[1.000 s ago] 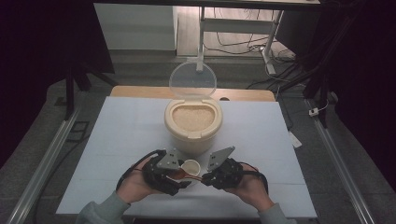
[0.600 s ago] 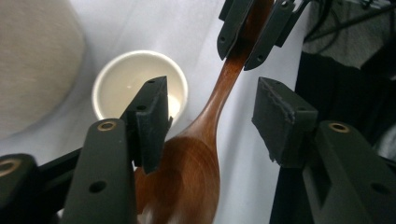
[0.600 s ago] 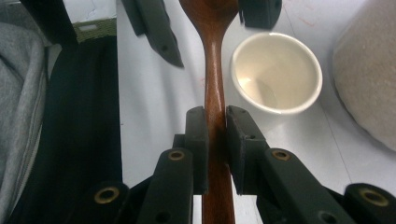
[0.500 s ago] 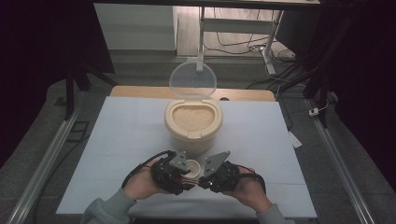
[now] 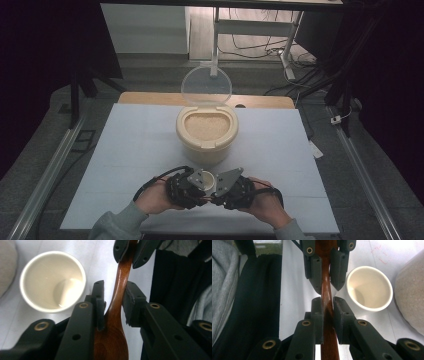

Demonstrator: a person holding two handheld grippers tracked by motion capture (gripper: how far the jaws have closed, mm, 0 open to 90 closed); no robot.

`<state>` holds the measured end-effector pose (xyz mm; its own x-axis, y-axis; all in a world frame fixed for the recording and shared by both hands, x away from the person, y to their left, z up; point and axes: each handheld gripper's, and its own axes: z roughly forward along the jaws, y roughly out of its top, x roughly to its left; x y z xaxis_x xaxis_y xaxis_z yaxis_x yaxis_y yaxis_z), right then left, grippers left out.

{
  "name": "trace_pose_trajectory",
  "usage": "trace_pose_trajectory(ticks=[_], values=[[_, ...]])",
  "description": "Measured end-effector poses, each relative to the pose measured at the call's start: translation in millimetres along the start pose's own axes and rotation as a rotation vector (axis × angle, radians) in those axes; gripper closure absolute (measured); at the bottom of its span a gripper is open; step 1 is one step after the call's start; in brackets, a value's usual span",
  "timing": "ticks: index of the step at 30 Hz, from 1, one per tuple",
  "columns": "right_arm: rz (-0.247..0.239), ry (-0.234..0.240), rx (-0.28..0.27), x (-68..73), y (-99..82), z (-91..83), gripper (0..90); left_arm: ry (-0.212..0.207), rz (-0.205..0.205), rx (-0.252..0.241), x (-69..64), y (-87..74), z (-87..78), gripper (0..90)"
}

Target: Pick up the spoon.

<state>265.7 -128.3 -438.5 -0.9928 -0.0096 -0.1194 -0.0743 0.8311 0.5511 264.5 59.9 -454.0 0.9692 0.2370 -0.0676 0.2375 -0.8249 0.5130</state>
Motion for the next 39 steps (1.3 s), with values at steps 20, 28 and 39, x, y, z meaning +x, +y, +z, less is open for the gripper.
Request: trace_pose_trajectory(ticks=[20,28,39], values=[[0.276,-0.144,-0.23,-14.1,-16.3,-22.5,55.6,0.129,-0.007,-0.068,-3.1,-2.3,-4.0,78.5],[0.511,-0.299,-0.294,-16.0,-30.7,-34.1,44.0,0.198,-0.021,-0.091,-4.0,-3.0,-5.8,78.5],[0.776,-0.315,-0.382,-13.4,-52.9,-30.4,38.4,0.252,-0.039,-0.133,-4.8,-4.0,-8.3,78.5]])
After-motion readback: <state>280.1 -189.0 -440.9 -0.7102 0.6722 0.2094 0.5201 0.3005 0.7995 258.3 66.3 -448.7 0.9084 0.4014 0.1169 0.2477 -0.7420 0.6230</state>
